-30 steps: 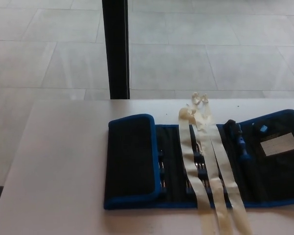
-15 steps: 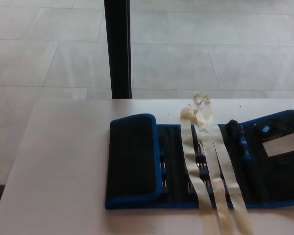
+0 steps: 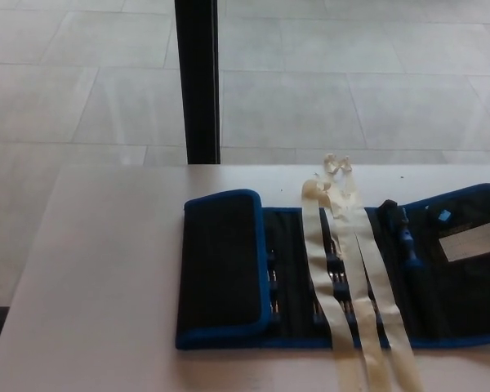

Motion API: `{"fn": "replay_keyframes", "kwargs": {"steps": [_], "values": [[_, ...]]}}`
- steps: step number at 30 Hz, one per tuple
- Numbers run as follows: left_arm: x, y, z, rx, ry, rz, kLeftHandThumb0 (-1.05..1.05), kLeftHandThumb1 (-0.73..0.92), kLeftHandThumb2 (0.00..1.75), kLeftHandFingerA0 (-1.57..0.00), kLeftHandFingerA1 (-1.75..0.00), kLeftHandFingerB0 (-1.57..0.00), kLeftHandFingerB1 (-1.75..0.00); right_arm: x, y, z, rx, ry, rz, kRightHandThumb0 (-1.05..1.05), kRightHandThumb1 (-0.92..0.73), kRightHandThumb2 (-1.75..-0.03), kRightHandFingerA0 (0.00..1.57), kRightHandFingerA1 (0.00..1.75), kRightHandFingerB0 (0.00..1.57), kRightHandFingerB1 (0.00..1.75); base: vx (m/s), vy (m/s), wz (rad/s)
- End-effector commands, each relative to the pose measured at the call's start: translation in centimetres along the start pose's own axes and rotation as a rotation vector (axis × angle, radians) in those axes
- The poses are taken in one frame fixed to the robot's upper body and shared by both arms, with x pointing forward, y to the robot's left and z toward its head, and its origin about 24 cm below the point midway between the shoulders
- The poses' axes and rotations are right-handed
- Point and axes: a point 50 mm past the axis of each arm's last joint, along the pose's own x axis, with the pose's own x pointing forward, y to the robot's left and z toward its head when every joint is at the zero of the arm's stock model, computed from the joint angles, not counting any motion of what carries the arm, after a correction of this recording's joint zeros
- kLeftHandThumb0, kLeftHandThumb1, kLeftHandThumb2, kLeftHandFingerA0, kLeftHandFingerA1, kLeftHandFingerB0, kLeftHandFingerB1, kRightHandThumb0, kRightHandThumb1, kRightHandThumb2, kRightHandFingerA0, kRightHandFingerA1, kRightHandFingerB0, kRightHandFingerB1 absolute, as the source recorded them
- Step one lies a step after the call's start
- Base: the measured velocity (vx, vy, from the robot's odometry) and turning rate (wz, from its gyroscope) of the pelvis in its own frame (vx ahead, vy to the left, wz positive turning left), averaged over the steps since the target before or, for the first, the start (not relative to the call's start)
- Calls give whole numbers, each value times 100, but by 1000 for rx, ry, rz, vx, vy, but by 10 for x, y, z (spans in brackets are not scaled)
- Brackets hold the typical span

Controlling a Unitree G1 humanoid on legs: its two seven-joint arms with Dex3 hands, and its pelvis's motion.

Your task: The robot uses its right hand to lift an edge of the toolkit kept in middle of the desk and make one fold in it

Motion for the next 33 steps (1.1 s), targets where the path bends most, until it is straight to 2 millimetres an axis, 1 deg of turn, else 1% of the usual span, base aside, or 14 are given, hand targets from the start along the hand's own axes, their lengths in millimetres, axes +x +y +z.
{"fn": "replay_keyframes", "kwargs": {"steps": [1,5,10,14,19,20,21,25,28,29,30,31,32,33], "values": [[1,11,5,-44,-6,14,-49,48,55,-66,-74,-61,-59,-15,18,-47,-139,248,157,-69,-77,-63,46,44,36,35,0,0,0],[1,11,5,-19,-9,17,-49,49,55,-76,-77,-63,-59,-12,14,-55,-165,300,141,-68,-80,-64,47,45,35,34,0,0,0],[1,11,4,-22,-7,11,-50,50,55,-71,-74,-59,-57,-8,2,-63,-165,342,99,-74,-80,-64,48,48,36,35,0,0,0],[1,13,4,-39,2,25,-51,47,55,-80,-79,-61,-59,-6,-8,-67,-179,354,78,-72,-82,-65,44,48,33,35,0,0,0],[1,14,3,-60,1,19,-50,49,54,-72,-77,-58,-57,-5,-12,-72,-172,385,56,-72,-80,-64,46,48,36,35,0,0,0],[1,15,4,-73,2,16,-51,37,78,-67,-77,-52,-64,-5,-11,-74,-164,393,45,-74,-78,-64,49,50,38,36,0,0,0],[1,16,4,-80,3,15,-49,49,53,-69,-73,-56,-56,-6,-10,-77,-166,400,45,-73,-79,-64,51,51,38,36,0,0,0],[1,15,4,-64,-6,10,-50,47,55,-65,-73,-59,-57,-10,-7,-84,-238,421,103,-74,-77,-63,49,49,40,36,0,0,0],[1,15,5,-51,-8,10,-51,47,55,-65,-72,-58,-57,-9,6,-85,-277,435,159,-73,-77,-63,50,49,41,36,0,0,0],[1,15,5,-47,-8,11,-49,49,55,-67,-74,-60,-58,-9,12,-85,-275,442,186,-69,-61,-102,43,61,24,46,0,0,0],[1,15,5,-40,-6,13,-50,49,55,-67,-73,-60,-57,-9,17,-84,-282,442,222,-69,-63,-103,42,60,22,46,0,0,0],[1,15,4,-39,-2,18,-53,37,78,-65,-75,-54,-64,-9,24,-83,-307,435,242,-70,-79,-64,45,45,38,35,0,0,0],[1,15,5,-43,-5,15,-49,49,55,-67,-75,-61,-58,-9,28,-82,-315,429,255,-69,-79,-64,49,45,40,35,0,0,0],[1,14,5,-42,-7,13,-50,49,55,-68,-75,-62,-58,-9,34,-81,-320,426,276,-69,-77,-63,50,46,44,36,0,0,0]]}}
